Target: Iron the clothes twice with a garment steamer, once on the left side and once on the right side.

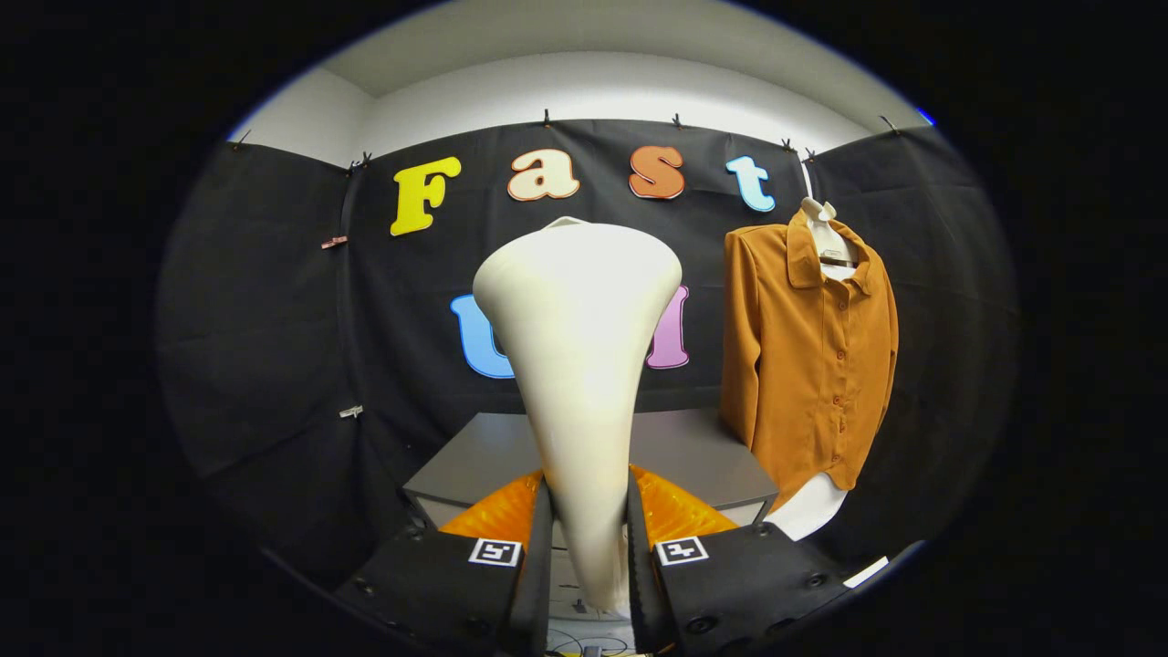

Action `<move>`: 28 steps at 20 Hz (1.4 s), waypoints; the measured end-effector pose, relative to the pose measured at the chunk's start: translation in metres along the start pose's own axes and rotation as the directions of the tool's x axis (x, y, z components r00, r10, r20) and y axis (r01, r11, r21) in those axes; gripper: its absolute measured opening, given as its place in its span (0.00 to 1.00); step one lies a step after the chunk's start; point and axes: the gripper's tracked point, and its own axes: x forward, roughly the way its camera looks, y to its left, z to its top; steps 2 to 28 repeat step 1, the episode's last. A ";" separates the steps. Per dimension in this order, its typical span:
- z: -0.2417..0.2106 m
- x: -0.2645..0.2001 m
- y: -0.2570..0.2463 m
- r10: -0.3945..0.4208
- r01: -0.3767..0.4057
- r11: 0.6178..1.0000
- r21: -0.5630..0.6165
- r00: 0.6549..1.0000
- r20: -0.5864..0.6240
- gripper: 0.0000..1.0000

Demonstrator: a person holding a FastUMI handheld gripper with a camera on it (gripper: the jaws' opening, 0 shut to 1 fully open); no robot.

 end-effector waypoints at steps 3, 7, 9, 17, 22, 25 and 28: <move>0.001 0.000 0.000 0.000 0.000 1.000 -0.001 1.000 0.001 0.39; 0.001 0.000 0.000 0.000 0.000 1.000 -0.001 1.000 0.001 0.39; 0.001 0.000 0.000 0.000 0.000 1.000 -0.001 1.000 0.001 0.39; 0.001 0.000 0.000 0.000 0.000 1.000 -0.001 1.000 0.001 0.39; 0.001 0.000 0.000 0.000 0.000 1.000 -0.001 1.000 0.001 0.39; 0.001 0.000 0.000 0.000 0.000 1.000 -0.001 1.000 0.001 0.39; 0.001 0.000 0.000 0.000 0.000 1.000 -0.001 1.000 0.001 0.39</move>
